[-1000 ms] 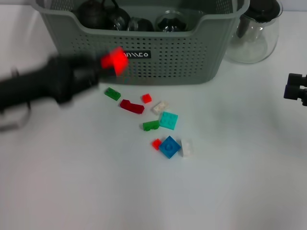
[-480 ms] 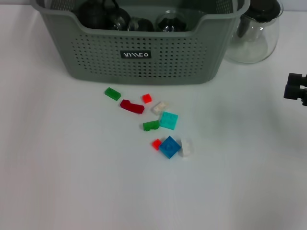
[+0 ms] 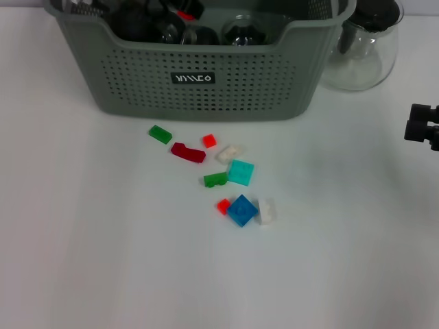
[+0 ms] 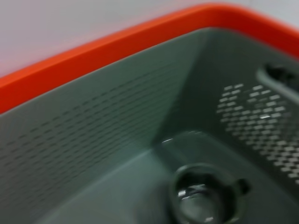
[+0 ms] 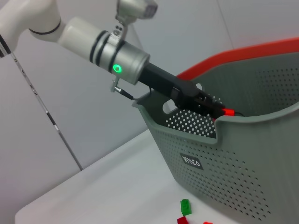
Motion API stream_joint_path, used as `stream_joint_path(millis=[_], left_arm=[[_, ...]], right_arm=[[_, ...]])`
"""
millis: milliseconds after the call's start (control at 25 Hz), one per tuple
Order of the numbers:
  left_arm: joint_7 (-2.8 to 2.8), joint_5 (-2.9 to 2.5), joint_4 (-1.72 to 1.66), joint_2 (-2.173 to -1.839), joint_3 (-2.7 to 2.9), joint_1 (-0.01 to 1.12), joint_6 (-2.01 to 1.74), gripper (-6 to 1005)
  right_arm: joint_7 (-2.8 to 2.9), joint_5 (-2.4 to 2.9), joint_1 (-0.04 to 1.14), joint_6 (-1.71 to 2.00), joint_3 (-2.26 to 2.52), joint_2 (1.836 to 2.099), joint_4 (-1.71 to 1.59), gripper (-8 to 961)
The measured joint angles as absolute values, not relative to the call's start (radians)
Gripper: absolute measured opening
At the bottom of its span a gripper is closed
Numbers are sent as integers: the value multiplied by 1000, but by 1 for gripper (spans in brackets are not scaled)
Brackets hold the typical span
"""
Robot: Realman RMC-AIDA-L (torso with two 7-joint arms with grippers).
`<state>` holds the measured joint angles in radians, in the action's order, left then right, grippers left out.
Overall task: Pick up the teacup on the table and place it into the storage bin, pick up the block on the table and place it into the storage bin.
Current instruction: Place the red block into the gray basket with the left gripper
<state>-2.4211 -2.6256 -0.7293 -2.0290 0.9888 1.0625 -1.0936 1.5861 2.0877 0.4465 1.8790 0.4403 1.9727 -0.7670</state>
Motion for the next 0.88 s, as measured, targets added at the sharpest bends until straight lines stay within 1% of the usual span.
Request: stream_joint_path(millis=[200,320,440,560,760,840,880], left_arm=[[-2464,-2697,-731,-2043,984,1066,-1084,348],[-2428,-2621,-804,-2050,948,1021,-1128,352],[-2338,-2425,-945,-2059,872,926,-1250,355],[-2261,-2193,-1055,-2054,771,831,-1410,523],[-1969,-1806,-1073,-2044,616,641,-1717,518],[-1810,-1743,-1047,-2051,595,562,-1812,516],[-1738,-1746,-1033,-2060,593,529,-1833,515]], right_arm=[[1586,2088,446,1879,440,1973,-767,507],[1586,2088,446,1878,440,1973,-767,507],[1586,2088,447,1878,440,1974,-767,507],[1586,2088,449,1877,440,1974,-767,507],[1592,2088,452,1872,438,1974,-767,507],[1594,2088,453,1868,440,1974,-767,507],[1594,2088,453,1867,440,1974,-767,507]])
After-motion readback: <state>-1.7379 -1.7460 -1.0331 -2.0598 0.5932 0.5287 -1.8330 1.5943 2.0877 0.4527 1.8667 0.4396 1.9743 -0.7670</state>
